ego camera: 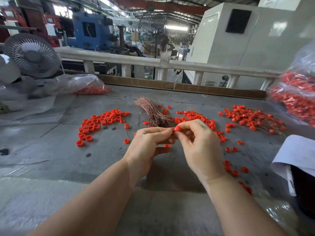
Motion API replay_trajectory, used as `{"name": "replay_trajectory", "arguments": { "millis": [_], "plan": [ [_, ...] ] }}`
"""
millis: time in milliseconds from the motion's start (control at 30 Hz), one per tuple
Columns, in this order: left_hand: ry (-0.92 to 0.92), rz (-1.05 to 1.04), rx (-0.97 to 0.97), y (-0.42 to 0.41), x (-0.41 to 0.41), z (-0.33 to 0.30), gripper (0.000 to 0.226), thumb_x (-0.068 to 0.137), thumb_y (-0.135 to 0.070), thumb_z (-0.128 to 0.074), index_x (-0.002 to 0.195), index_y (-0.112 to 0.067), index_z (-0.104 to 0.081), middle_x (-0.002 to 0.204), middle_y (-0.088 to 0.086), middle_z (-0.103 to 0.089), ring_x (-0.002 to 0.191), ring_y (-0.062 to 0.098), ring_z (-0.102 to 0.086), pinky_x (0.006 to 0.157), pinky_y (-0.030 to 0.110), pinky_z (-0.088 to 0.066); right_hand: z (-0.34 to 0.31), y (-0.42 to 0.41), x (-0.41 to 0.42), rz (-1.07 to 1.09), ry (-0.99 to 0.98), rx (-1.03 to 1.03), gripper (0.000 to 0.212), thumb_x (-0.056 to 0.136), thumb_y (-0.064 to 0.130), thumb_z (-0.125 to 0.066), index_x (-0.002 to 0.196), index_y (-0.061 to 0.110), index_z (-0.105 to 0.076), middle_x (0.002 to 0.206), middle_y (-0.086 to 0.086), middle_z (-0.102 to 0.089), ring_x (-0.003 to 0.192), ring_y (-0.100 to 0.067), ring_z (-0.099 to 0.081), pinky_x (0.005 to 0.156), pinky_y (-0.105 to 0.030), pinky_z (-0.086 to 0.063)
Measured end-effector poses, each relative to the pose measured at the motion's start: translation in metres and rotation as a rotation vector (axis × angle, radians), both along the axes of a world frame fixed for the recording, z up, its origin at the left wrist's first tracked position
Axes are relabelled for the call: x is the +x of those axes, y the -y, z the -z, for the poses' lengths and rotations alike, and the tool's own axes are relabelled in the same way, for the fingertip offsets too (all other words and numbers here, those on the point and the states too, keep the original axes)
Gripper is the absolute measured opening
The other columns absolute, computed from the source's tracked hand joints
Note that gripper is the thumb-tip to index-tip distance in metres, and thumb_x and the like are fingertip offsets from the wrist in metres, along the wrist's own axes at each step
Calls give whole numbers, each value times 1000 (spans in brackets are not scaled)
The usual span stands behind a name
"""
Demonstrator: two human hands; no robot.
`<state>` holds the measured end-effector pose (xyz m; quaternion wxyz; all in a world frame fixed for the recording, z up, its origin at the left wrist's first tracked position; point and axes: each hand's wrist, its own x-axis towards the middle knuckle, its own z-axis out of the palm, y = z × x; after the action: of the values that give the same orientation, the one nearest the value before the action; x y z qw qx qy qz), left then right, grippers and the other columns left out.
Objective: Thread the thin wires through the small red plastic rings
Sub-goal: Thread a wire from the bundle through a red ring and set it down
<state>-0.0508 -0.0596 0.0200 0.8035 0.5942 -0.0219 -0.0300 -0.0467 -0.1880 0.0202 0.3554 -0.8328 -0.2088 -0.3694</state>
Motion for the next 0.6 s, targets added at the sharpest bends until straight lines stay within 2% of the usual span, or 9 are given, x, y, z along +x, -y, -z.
{"name": "replay_trajectory", "arguments": {
  "millis": [233, 400, 533, 600],
  "plan": [
    [7, -15, 49, 0, 0, 1, 18, 86, -7, -58, 78, -8, -74, 77, 7, -70, 72, 14, -62, 59, 22, -49, 0, -1, -2, 86, 14, -150, 8, 77, -2, -68, 78, 4, -63, 77, -6, -61, 73, -22, -56, 67, -19, -36],
    [31, -48, 82, 0, 0, 1, 20, 84, -7, -60, 71, -10, -74, 76, 8, -71, 64, 11, -61, 52, 19, -47, 0, -2, -1, 95, 37, -249, 11, 74, -5, -68, 76, 2, -60, 77, -9, -60, 76, -28, -57, 69, -24, -36],
    [37, -65, 81, 0, 0, 1, 20, 84, -6, -60, 71, -9, -74, 75, 10, -70, 63, 13, -61, 51, 19, -47, 0, -3, -2, 88, 30, -243, 11, 76, -3, -69, 76, 3, -60, 77, -8, -60, 76, -25, -56, 66, -31, -45],
    [39, -76, 63, 0, 1, 1, 22, 84, -5, -61, 68, -11, -74, 72, 10, -69, 63, 14, -61, 54, 21, -49, 0, -4, -2, 68, 2, -203, 9, 78, 0, -68, 77, 4, -60, 78, -5, -59, 77, -21, -54, 67, -29, -44]
  ]
}}
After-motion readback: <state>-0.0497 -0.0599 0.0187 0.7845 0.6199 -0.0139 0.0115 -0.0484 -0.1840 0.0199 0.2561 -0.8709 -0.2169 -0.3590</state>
